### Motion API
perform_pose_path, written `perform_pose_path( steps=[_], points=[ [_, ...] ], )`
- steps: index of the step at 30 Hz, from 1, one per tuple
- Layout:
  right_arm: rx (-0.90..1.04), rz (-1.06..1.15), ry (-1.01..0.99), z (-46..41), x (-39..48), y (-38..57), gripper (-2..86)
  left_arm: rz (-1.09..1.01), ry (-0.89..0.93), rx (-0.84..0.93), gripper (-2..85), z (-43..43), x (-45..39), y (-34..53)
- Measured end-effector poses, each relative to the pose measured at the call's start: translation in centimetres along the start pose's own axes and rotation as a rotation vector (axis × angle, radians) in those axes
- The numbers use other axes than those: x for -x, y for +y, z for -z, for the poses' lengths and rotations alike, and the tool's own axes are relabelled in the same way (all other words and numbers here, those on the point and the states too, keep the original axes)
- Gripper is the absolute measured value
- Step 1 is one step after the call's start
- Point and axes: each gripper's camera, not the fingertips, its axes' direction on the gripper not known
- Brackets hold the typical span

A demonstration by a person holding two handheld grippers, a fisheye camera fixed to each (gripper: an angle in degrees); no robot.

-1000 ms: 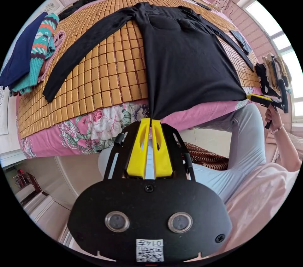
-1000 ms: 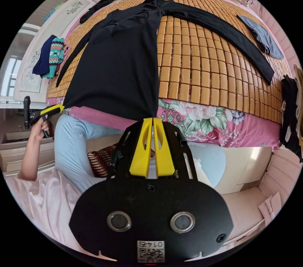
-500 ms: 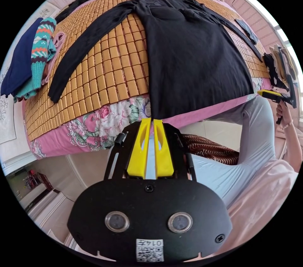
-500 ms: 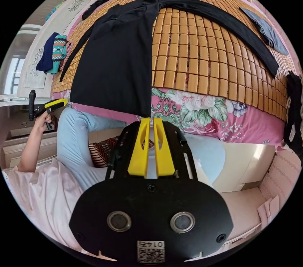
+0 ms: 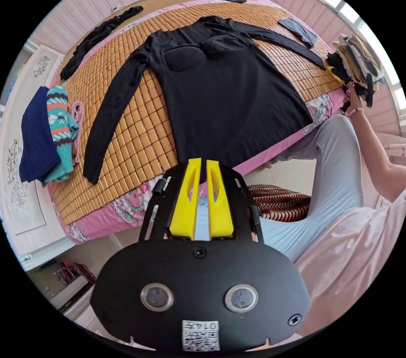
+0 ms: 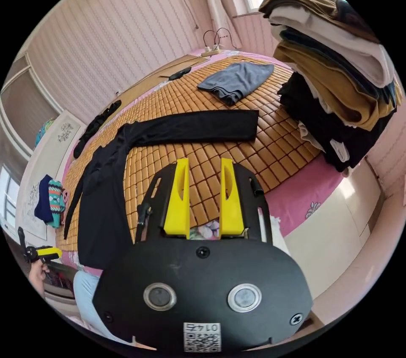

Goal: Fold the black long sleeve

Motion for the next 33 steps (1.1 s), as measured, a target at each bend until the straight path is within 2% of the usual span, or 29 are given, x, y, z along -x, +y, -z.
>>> perform_pose_path(
  steps=[5, 9, 13, 16, 18, 25, 30, 33],
  points=[
    [-0.047, -0.122, 0.002, -2.9, -5.3, -2.4, 12.7, -0.265, -0.01, -0.077, 2.7, 2.7, -8.9, -13.8],
    [0.04, -0.149, 0.047, -5.1, -7.4, -2.4, 12.9, -0.454, 0.083, -0.151, 4.9, 3.5, -17.9, -26.7],
    [0.031, -0.153, 0.039, -5.6, -8.4, -2.3, 11.9, -0.572, 0.173, -0.185, 6.2, 3.2, -26.3, -36.5],
    [0.038, -0.149, 0.054, -5.9, -9.0, -2.5, 10.2, -0.657, 0.141, -0.196, 6.6, 2.2, -33.6, -43.1],
    [0.055, -0.144, 0.048, -6.3, -9.4, -2.6, 5.3, -0.691, 0.12, -0.196, 6.8, 1.3, -38.7, -47.4],
    [0.071, -0.182, -0.04, -7.4, -11.6, -2.9, 1.6, -0.741, -0.059, -0.231, 7.4, -1.6, -49.5, -54.1],
    [0.078, -0.183, -0.09, -8.2, -12.5, -3.5, 1.1, -0.828, -0.263, -0.154, 8.8, -4.9, -54.7, -55.4],
    [0.084, -0.18, -0.113, -8.5, -12.7, -3.9, 1.0, -0.824, -0.251, -0.189, 4.8, -5.0, -55.8, -54.9]
  ],
)
